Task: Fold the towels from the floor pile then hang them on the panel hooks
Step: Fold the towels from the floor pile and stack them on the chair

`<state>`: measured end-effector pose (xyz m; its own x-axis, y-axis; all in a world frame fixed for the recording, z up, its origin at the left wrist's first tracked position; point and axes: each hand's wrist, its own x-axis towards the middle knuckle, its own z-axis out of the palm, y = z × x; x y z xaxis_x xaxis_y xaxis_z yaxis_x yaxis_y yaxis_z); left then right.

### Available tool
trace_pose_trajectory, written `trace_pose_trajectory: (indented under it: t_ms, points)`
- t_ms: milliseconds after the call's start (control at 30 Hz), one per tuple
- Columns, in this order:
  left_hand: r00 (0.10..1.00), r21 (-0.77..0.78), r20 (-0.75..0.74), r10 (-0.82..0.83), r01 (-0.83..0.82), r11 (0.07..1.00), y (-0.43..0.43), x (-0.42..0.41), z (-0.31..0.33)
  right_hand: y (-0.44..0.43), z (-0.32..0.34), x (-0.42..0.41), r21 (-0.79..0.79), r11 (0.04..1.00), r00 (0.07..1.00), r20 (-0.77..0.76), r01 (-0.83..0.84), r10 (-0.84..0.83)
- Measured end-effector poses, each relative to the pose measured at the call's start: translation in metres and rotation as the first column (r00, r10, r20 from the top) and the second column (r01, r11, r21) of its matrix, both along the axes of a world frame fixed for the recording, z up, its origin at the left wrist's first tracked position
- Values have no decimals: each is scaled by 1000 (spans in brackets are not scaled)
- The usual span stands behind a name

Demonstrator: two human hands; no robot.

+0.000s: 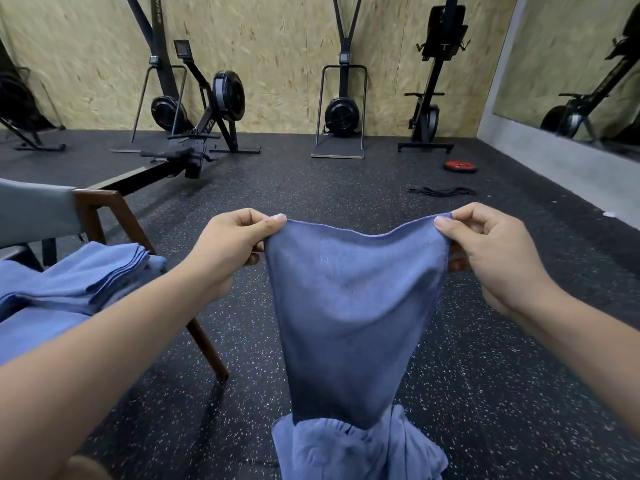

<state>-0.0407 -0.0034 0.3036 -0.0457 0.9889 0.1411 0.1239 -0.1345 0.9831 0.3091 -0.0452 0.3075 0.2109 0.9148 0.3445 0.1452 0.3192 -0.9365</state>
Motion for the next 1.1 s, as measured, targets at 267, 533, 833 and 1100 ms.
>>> trace_pose_trajectory:
  t_ms: [267, 533, 833, 1100]
  points:
    - [987, -16, -48, -154, 153, 988, -33, 47, 11, -15, -5, -40, -60, 990, 992, -10, -125, 125]
    - [958, -5, -124, -259, 261, 965, -47, 70, 10, -28, -6, -70, -76, 980, 981, 41, -184, 188]
    - [942, 137, -310, -130, 179, 974, -44, 75, 6, -33, -8, -80, -90, 948, 946, 81, -305, 312]
    - [894, 285, -446, -43, 188, 940, -48, 75, 10, -37, -9, -81, -64, 942, 927, 168, -328, 335]
